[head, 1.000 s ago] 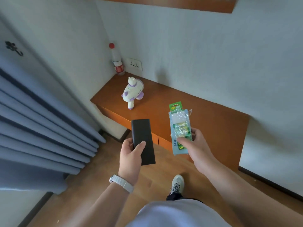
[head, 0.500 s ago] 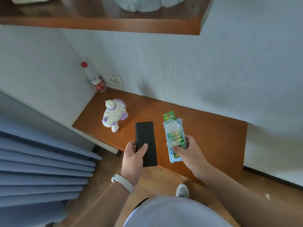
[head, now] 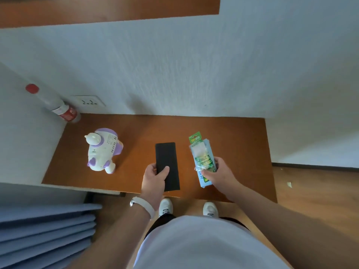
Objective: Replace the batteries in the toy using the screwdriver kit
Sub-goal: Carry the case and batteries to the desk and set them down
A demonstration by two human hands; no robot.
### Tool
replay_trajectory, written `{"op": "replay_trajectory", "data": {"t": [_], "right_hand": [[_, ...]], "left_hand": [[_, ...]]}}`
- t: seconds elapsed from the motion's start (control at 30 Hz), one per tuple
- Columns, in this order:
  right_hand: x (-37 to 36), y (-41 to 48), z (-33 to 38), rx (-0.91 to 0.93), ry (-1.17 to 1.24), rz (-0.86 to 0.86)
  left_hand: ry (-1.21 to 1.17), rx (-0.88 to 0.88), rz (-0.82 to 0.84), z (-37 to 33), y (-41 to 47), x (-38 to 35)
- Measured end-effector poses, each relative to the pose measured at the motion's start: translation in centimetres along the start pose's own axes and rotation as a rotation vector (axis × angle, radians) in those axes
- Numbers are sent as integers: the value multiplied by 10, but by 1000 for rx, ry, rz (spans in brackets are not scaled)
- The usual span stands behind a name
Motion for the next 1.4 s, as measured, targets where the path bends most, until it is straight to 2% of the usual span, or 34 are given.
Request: {"op": "replay_trajectory", "data": {"t": [0.23, 0.5, 0.8, 1.1, 1.27, 1.4], "right_hand": [[-35, 18, 10, -13, -8, -90], [-62, 31, 9, -38, -48, -194], [-54, 31, 1, -87, -324, -390], [-42, 30, -7, -135, -363, -370], [-33, 30, -3, -101, -364, -348], [-20, 26, -4, -49, -259, -359]], "left_hand": [[67, -9, 121, -11, 37, 21], [71, 58, 208, -7, 73, 57], [99, 44, 282, -11, 93, 59], [146, 33, 317, -16, 91, 38], [160, 29, 317, -21, 84, 23], [167, 10, 313, -27, 76, 13]]}}
Point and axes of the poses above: each hand's wrist, its own y-axis towards the middle knuckle, its own x-axis out of the back of the hand, z = x × y, the point moved 8 cm from there along y, towards the middle knuckle, and after that the axes turned 3 degrees about -z, right-handed, at the moved point
